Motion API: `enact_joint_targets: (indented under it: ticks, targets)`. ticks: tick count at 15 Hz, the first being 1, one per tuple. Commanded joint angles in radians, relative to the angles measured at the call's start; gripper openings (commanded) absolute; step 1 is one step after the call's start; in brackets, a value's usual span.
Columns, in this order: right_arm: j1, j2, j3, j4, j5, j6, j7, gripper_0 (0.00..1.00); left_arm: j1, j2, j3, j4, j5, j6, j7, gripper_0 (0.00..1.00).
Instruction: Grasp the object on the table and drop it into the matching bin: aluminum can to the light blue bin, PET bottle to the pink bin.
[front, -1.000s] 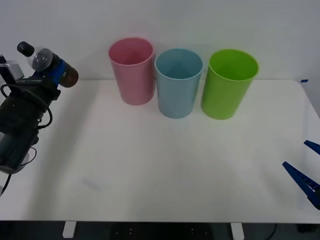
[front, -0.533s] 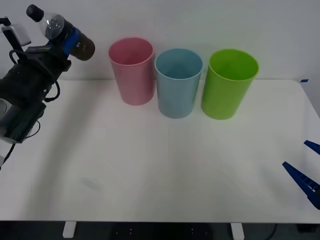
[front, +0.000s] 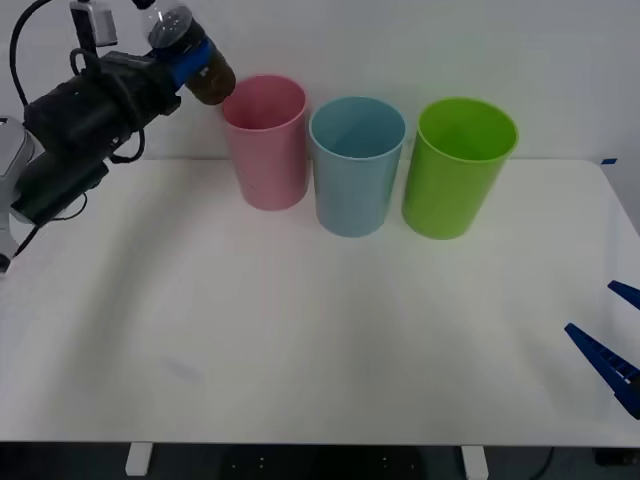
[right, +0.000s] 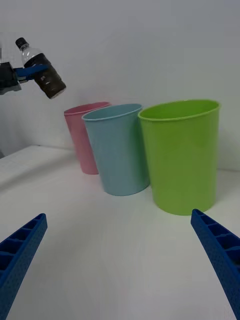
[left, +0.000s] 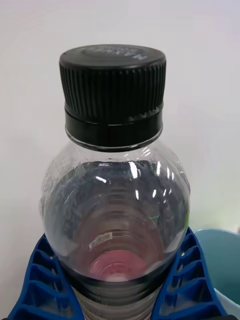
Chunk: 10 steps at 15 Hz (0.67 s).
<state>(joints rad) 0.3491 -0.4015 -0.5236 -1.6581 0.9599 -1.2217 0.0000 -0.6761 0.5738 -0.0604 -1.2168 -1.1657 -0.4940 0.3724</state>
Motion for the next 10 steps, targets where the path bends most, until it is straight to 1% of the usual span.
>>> enact_joint_targets:
  ticks: [1, 5, 7, 9, 10]
  targets:
    - [0.0, 0.0, 0.0, 0.0, 0.0, 0.0, 0.0, 1.0, -0.103, 0.0, -0.056, 0.112, -0.006, -0.028, -0.015, 0.0]
    - [0.0, 0.0, 0.0, 0.0, 0.0, 0.0, 0.0, 1.0, -0.254, -0.009, -0.134, 0.287, -0.005, -0.052, -0.035, 0.0]
    - [0.0, 0.0, 0.0, 0.0, 0.0, 0.0, 0.0, 1.0, -0.316, -0.029, -0.148, 0.369, -0.02, -0.061, -0.049, 0.0]
    - [0.0, 0.0, 0.0, 0.0, 0.0, 0.0, 0.0, 1.0, -0.355, -0.048, -0.148, 0.415, -0.055, -0.067, -0.058, 0.0]
    - [0.0, 0.0, 0.0, 0.0, 0.0, 0.0, 0.0, 1.0, -0.364, -0.057, -0.148, 0.425, -0.058, -0.064, -0.061, 0.0]
